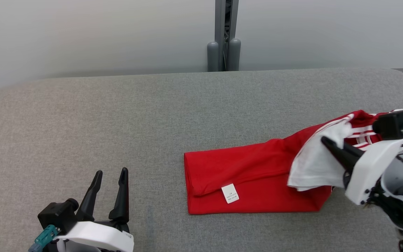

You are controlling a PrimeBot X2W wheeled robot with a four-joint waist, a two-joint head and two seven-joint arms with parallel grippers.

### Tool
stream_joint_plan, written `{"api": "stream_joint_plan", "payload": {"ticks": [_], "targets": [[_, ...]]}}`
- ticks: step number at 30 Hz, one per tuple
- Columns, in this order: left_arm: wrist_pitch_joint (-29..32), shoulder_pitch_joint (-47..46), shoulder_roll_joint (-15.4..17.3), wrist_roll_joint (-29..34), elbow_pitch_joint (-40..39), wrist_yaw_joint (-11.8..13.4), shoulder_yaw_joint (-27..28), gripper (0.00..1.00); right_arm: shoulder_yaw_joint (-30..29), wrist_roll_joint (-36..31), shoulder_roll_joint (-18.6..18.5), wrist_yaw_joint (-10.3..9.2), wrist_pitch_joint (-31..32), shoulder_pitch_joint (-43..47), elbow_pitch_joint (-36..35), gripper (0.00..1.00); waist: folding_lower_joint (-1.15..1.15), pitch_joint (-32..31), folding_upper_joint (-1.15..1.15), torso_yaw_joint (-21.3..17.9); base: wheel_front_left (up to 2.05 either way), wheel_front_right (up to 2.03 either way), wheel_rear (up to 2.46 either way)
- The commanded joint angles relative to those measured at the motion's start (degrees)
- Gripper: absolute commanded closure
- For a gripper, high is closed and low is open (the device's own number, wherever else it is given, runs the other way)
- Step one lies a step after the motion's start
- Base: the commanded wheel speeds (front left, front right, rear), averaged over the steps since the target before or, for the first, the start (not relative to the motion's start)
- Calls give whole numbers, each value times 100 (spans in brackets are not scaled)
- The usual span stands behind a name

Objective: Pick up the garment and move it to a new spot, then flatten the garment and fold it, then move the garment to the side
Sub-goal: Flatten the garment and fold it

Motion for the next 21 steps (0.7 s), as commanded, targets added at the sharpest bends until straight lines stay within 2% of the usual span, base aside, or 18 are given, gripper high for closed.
{"api": "stream_joint_plan", "payload": {"ticks": [1,6,10,11,15,21], "targets": [[-25,-24,-3,-31,15,-34,10,0,105,-57,110,-1,108,-8,-166,100,0,-24,0,22,0,0,0],[-27,-33,-55,-32,36,-82,10,0,527,-175,471,-1,308,-170,-342,100,0,-58,0,85,0,0,0],[-30,-86,-120,-15,65,-133,1,0,871,-291,765,-1,360,-398,-189,100,0,-60,0,179,0,0,0],[-31,-110,-167,13,88,-162,-22,0,1032,-342,939,-1,373,-507,-17,100,0,-55,0,240,0,0,0],[-34,-165,-245,47,141,-229,-53,0,1243,-410,1182,-1,364,-687,319,100,0,-33,0,350,0,0,0],[-37,-310,-424,107,296,-382,-115,0,1490,-637,1505,-1,192,-1033,1328,100,0,62,0,649,0,0,0]]}}
